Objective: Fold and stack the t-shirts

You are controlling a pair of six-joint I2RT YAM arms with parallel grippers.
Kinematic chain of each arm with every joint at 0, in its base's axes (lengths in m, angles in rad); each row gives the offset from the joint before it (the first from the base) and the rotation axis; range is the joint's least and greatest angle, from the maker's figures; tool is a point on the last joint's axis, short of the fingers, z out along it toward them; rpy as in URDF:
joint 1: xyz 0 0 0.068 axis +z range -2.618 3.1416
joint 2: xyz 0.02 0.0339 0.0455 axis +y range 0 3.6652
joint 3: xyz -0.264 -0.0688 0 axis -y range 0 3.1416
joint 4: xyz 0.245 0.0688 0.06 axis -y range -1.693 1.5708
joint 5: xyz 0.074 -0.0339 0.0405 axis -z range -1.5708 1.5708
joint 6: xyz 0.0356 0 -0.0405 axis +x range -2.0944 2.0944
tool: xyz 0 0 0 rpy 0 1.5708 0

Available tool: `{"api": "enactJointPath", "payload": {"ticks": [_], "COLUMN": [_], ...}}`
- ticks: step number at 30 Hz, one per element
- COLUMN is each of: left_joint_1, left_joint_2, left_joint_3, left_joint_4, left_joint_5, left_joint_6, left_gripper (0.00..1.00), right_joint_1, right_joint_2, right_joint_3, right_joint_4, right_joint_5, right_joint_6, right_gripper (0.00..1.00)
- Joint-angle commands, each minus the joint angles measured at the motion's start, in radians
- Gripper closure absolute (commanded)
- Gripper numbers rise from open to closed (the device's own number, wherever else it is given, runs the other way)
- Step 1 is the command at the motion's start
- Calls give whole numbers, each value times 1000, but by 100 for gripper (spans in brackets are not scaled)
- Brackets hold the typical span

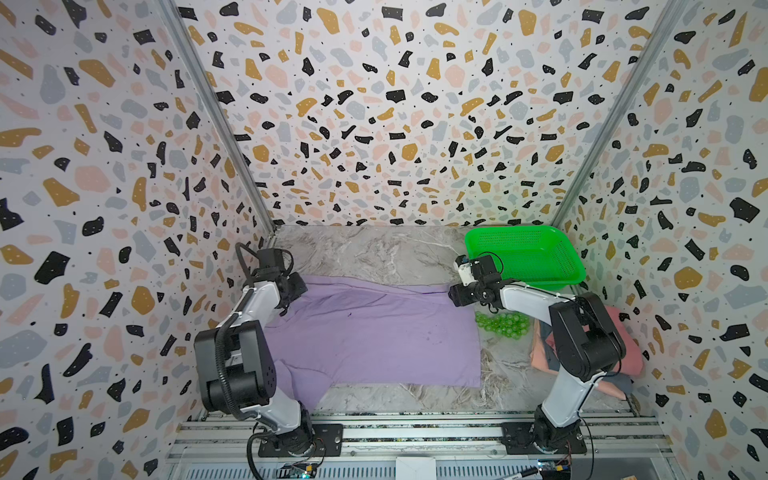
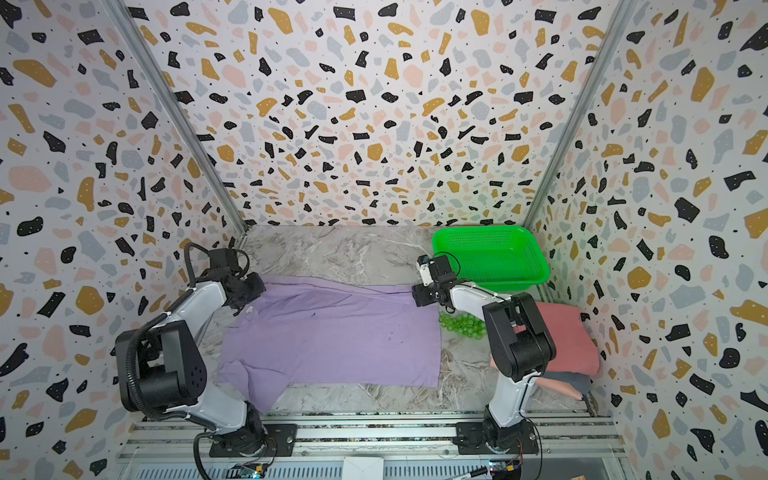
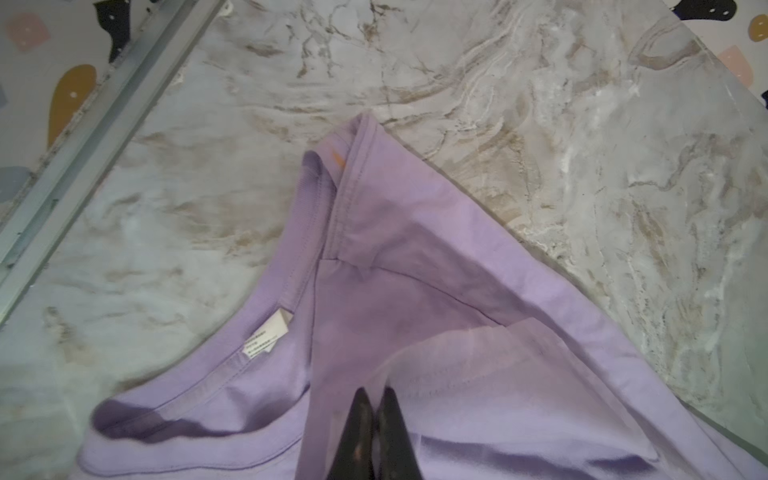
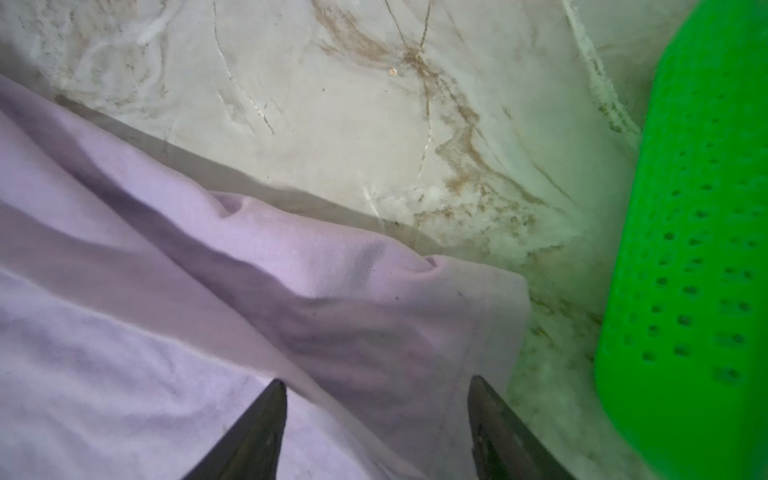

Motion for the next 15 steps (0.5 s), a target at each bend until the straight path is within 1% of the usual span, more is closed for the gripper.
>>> {"api": "enactJointPath", "payload": {"ticks": [1, 3, 4, 5, 7, 9, 10, 13, 15], "left_joint_1": [22, 24, 26, 27, 28, 29, 28, 30, 30], "left_joint_2": [-27, -30, -30, -30, -32, -37, -40, -55, -79], "left_joint_3": [18, 20, 21, 24, 26, 24, 20, 12, 2], "left_joint_4": [-8, -4, -5, -5, -8, -11, -13, -39, -70], "left_joint_5": [-9, -8, -9, -10, -6, -9, -11, -28, -47], "left_joint_6": [17, 17, 17, 17, 15, 14, 14, 18, 23], "left_gripper": [100, 100, 100, 100, 100, 100, 100, 100, 100], "right_joint_1": [-4, -4, -4, -3, 2, 8, 12, 20, 30], "right_joint_2": [12, 16, 15, 9, -18, -53, -73, -122, -159], "right_joint_3": [46, 51, 57, 56, 43, 21, 7, -24, -55], "right_joint_4": [-48, -60, -73, -79, -89, -86, -87, -110, -129], "right_joint_5": [-21, -26, -32, -37, -39, -43, -42, -53, -49], "right_joint_6": [-67, -86, -96, -99, -105, -105, -108, -111, -102], "right_gripper": [32, 37, 42, 48, 66, 81, 87, 98, 100]}}
